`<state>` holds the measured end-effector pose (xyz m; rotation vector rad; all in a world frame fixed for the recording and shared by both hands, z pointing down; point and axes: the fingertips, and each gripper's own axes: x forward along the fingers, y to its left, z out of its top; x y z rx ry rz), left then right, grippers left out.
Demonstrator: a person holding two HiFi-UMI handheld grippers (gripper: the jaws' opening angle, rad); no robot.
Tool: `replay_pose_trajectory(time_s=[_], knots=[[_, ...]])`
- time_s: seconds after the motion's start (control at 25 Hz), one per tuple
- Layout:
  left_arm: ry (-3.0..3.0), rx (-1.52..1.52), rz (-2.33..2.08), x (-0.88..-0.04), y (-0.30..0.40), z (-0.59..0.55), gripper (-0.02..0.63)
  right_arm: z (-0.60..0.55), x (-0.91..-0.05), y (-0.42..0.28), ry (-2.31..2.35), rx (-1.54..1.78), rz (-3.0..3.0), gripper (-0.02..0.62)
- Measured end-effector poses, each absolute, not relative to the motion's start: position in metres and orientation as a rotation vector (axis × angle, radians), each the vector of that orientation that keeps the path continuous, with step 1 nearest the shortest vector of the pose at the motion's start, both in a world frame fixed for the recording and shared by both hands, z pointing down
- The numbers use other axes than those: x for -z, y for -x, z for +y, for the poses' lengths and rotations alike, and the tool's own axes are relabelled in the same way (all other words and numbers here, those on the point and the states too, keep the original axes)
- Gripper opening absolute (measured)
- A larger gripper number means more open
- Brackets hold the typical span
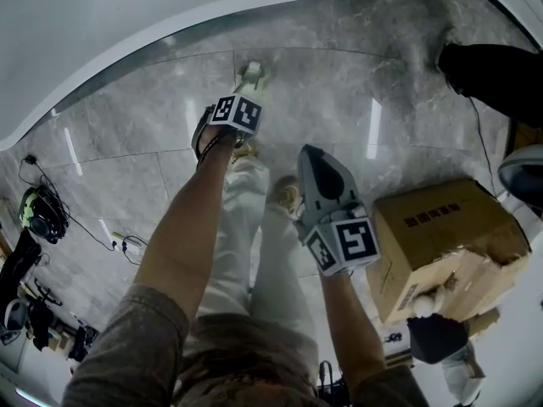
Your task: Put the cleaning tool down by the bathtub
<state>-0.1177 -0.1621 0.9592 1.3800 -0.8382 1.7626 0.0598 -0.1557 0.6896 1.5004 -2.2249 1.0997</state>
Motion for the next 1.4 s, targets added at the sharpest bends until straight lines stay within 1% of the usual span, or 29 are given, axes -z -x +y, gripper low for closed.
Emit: replay_pose_trajectory(time_s=[0.32,0.64,0.68,0.92,1.04,1.16,1.4], knots=[[-1.364,-1.87,-0.732,-0.972,0.113,-0.161,0.012,-0.163,-0.697,-0.065,-1.53,-1.114,-2.207,0.0],[-1.367,-1.767,-0.772,-0.969,0.109,-0.162,0.017,-0.165,-0.695,-0.064,-1.517,-1.111,-2.213,0.0],[-1.373,-1.738,-0.778,-0.967,0.107,-0.162,0.022,-0.165,-0.693,-0.064,-1.513,-1.109,-2.216,0.0],[-1.4,-1.624,-0.819,-0.955,0.1,-0.161,0.121,-0.163,-0.684,-0.06,-1.489,-1.1,-2.232,0.0],[-1.406,-1.582,-0.852,-0.945,0.102,-0.161,0.151,-0.161,-0.677,-0.058,-1.483,-1.093,-2.237,0.0],[-1.413,-1.546,-0.888,-0.928,0.105,-0.16,0.164,-0.161,-0.665,-0.055,-1.477,-1.079,-2.249,0.0],[-1.43,-1.488,-0.99,-0.881,0.113,-0.17,0.166,-0.159,-0.632,-0.051,-1.472,-1.065,-2.268,0.0]])
